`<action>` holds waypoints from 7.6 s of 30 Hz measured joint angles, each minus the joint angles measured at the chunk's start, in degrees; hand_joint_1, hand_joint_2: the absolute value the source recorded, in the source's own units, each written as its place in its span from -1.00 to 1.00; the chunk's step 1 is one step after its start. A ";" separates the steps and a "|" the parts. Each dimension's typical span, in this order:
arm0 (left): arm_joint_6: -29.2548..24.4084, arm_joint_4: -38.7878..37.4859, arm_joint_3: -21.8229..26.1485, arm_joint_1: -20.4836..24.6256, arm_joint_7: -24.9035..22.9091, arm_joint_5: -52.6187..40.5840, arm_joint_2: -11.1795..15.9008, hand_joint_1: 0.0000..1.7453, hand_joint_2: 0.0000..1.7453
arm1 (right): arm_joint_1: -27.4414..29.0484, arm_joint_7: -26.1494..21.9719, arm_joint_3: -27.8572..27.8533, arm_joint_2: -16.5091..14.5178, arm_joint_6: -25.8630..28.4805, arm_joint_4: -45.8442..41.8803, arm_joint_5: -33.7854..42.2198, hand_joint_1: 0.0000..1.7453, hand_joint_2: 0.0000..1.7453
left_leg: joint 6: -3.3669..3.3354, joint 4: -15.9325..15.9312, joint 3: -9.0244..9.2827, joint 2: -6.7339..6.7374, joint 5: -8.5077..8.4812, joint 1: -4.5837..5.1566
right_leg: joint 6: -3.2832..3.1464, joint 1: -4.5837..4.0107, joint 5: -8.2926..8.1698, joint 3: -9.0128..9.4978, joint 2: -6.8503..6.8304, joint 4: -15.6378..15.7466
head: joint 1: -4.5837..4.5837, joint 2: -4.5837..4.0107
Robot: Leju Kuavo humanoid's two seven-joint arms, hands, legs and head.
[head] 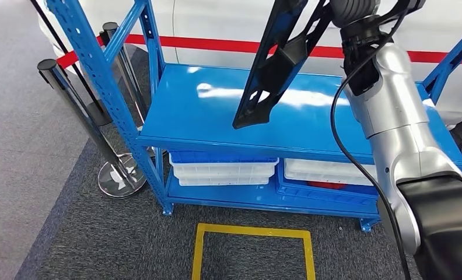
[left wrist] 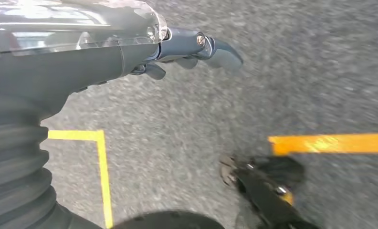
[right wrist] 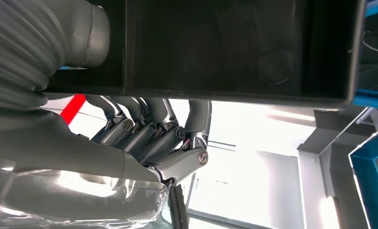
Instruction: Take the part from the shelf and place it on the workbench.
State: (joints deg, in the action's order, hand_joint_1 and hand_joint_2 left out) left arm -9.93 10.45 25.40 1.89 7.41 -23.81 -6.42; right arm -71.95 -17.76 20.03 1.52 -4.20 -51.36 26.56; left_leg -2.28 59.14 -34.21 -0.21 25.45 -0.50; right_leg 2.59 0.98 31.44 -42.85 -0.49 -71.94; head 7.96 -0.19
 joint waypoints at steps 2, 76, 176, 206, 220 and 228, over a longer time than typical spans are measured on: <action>-0.45 -0.01 0.03 -0.16 -0.52 -0.07 0.36 -1.00 1.00 | 0.04 0.08 0.13 0.01 0.10 0.00 0.17 1.00 1.00 | -0.03 0.07 -1.31 -0.01 -0.97 0.32 | -0.22 -0.14 0.12 0.16 0.04 -3.60 | 0.00 -0.01; 0.18 -0.13 0.14 0.17 -0.10 -0.81 -0.78 -1.00 1.00 | 4.87 -5.01 0.07 -0.19 6.21 1.72 -8.76 1.00 1.00 | 3.04 1.02 -4.03 -0.03 -1.91 -0.31 | -3.83 -0.78 -5.75 10.93 0.02 15.19 | 0.01 -0.01; 4.10 -0.15 -0.11 0.25 3.41 -3.93 0.20 -1.00 1.00 | 7.85 -9.12 -7.90 2.47 10.60 7.82 -18.29 1.00 1.00 | 1.42 7.10 -1.21 -1.96 3.59 0.93 | -4.83 -1.42 -8.37 5.40 6.26 12.59 | -0.05 -0.01; 4.10 -0.13 -0.06 0.57 2.42 -5.97 0.35 -1.00 1.00 | -2.54 0.86 -12.70 7.26 11.63 -0.54 -27.69 1.00 1.00 | 1.79 9.58 -3.12 -0.76 4.14 0.93 | -3.99 -0.73 -8.34 4.92 6.01 12.42 | -0.07 0.00; 4.74 -0.13 0.06 -0.41 2.61 -6.92 0.71 -1.00 1.00 | 3.02 0.27 -14.94 9.66 12.57 -5.64 -28.65 1.00 1.00 | 0.41 -2.85 2.06 3.59 -0.15 0.60 | -0.21 0.65 -3.72 -1.21 0.31 0.23 | -0.20 0.00; 5.01 -0.11 0.21 -0.08 1.54 -7.03 1.15 -1.00 1.00 | 5.96 1.10 -16.17 8.75 13.40 -9.95 -30.76 1.00 1.00 | 3.35 -0.89 2.51 7.32 2.37 0.60 | -2.27 0.40 -7.83 5.69 -1.11 12.73 | -0.15 -0.01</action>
State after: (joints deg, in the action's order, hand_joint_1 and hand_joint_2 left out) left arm -4.92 10.33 25.61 1.81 8.95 -30.85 -5.27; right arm -65.98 -16.66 3.86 10.27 9.20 -61.31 -4.20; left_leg 1.08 58.25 -31.70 7.11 27.82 0.10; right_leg 0.33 1.38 23.61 -37.15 -1.60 -59.21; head 7.80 -0.20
